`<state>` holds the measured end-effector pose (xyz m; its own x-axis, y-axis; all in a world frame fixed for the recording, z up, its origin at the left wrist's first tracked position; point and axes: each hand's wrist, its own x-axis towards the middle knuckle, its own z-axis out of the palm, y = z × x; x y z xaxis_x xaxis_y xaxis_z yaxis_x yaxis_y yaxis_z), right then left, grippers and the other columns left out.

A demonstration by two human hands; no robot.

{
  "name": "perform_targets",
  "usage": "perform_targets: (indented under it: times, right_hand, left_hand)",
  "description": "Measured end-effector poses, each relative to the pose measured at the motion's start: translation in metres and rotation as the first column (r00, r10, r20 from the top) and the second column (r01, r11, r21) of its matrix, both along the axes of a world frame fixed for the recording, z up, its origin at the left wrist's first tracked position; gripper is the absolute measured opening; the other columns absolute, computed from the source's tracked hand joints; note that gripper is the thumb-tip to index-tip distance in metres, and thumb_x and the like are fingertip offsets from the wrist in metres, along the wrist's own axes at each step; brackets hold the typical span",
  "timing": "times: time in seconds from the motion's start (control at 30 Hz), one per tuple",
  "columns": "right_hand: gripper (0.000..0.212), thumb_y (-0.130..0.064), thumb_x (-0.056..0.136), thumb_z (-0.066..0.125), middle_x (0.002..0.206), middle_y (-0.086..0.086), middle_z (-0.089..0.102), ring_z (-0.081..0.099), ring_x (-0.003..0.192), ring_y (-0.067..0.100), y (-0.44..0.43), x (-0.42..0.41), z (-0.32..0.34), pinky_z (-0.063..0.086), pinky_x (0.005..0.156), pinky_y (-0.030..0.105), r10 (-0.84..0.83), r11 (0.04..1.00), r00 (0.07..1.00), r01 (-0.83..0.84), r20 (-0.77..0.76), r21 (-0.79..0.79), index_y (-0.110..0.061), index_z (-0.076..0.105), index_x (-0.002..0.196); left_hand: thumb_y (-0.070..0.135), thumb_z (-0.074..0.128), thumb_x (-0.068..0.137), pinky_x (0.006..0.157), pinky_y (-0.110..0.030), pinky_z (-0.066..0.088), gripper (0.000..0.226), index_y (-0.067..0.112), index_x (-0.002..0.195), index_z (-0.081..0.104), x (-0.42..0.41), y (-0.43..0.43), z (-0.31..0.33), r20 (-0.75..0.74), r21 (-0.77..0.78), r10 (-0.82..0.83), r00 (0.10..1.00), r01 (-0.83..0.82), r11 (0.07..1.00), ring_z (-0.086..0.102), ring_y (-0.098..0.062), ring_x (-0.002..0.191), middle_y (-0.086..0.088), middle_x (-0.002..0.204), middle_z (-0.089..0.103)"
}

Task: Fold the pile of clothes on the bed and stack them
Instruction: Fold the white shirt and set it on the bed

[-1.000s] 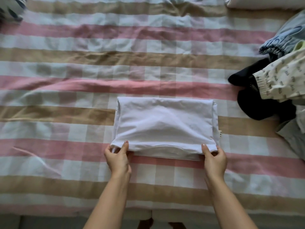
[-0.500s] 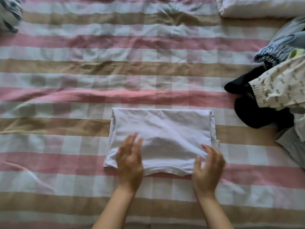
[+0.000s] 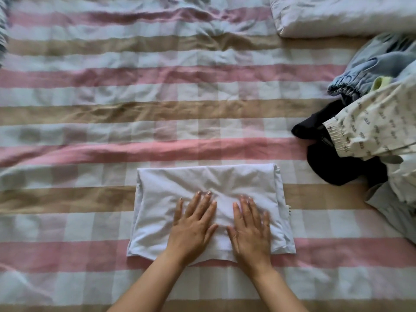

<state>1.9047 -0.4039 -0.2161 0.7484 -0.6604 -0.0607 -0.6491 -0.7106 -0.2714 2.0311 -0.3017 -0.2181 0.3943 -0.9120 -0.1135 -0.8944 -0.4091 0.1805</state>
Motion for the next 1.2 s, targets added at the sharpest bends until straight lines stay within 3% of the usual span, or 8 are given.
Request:
perform_targets:
  times: [0.17,0.27,0.47,0.6,0.67,0.8,0.93,1.2]
  right_hand:
    - [0.055,-0.039,0.078,0.046,0.113,0.023,0.059,0.051,0.104,0.037,-0.023,-0.038,0.01,0.039,0.087,0.045,-0.551,0.832,0.805,0.551,0.218,0.069,0.0,0.061,0.115]
    - [0.049,-0.031,0.072,0.074,0.102,0.023,0.063,0.057,0.091,0.043,-0.027,-0.053,0.012,0.044,0.079,0.047,-0.719,0.695,0.683,0.703,0.129,0.152,0.0,0.064,0.108]
    - [0.029,-0.027,0.063,0.083,0.083,0.01,0.069,0.058,0.089,0.036,-0.017,-0.059,0.014,0.041,0.075,0.043,-0.81,0.556,0.586,0.772,-0.008,0.309,-0.012,0.071,0.084]
    - [0.017,-0.02,0.068,0.079,0.076,0.01,0.068,0.06,0.081,0.033,-0.013,-0.052,0.021,0.044,0.07,0.04,-0.841,0.479,0.54,0.721,0.028,0.501,-0.019,0.063,0.072]
    - [0.031,-0.013,0.069,0.078,0.068,0.003,0.065,0.06,0.071,0.028,-0.004,-0.044,0.029,0.045,0.065,0.035,-0.866,0.444,0.489,0.648,0.108,0.618,-0.03,0.052,0.066]
    - [0.033,-0.006,0.064,0.076,0.066,-0.01,0.054,0.048,0.061,0.002,0.023,-0.017,0.048,0.037,0.058,0.006,-0.69,0.716,0.588,0.469,0.422,0.517,-0.03,0.054,0.067]
    - [0.011,-0.017,0.072,0.067,0.076,-0.009,0.053,0.053,0.066,0.006,0.059,0.022,0.06,0.041,0.063,0.012,-0.373,0.921,0.644,0.165,0.668,0.354,-0.023,0.06,0.077]
    - [0.023,-0.009,0.073,0.052,0.071,0.004,0.06,0.057,0.063,0.019,0.134,0.092,0.046,0.047,0.054,0.021,-0.002,0.948,0.823,-0.179,0.569,0.262,-0.009,0.072,0.085]
  left_hand:
    - [0.031,0.044,0.083,0.071,-0.033,0.046,0.033,0.014,0.099,0.066,-0.017,-0.075,0.019,-0.15,-0.176,0.036,0.988,-0.063,0.982,0.062,-0.026,0.084,-0.003,0.096,0.065]
    - [0.027,0.051,0.088,0.066,-0.035,0.045,0.024,0.01,0.103,0.059,-0.036,-0.125,0.025,-0.36,-0.088,0.104,0.927,-0.144,0.986,0.057,-0.028,0.087,-0.008,0.098,0.058]
    - [0.058,0.053,0.081,0.077,-0.034,0.04,0.049,0.016,0.105,0.045,-0.066,-0.174,0.01,-0.306,0.058,0.33,0.893,-0.328,0.943,0.051,-0.02,0.097,0.0,0.104,0.052]
    - [0.026,0.059,0.077,0.078,-0.038,0.039,0.031,0.013,0.101,0.044,-0.068,-0.178,0.014,-0.406,0.032,0.419,0.812,-0.446,0.894,0.053,-0.027,0.098,-0.004,0.103,0.054]
    - [0.008,0.056,0.074,0.071,-0.034,0.039,0.026,0.009,0.099,0.047,-0.058,-0.174,0.02,-0.558,-0.023,0.411,0.721,-0.509,0.86,0.056,-0.029,0.089,-0.006,0.096,0.059]
    - [-0.007,0.057,0.074,0.059,-0.014,0.044,0.021,0.011,0.083,0.061,-0.019,-0.145,0.047,-0.848,0.005,0.365,0.384,-0.684,0.73,0.059,-0.017,0.07,0.002,0.074,0.063]
    - [-0.009,0.056,0.081,0.062,-0.02,0.052,0.024,0.012,0.087,0.066,0.041,-0.074,0.066,-0.981,0.126,0.195,0.0,-0.763,0.633,0.064,-0.012,0.071,-0.002,0.079,0.07]
    - [-0.012,0.054,0.083,0.062,-0.018,0.053,0.023,0.006,0.092,0.065,0.118,0.038,0.05,-0.962,0.198,0.258,-0.088,-0.877,0.439,0.066,-0.009,0.07,-0.001,0.078,0.071]
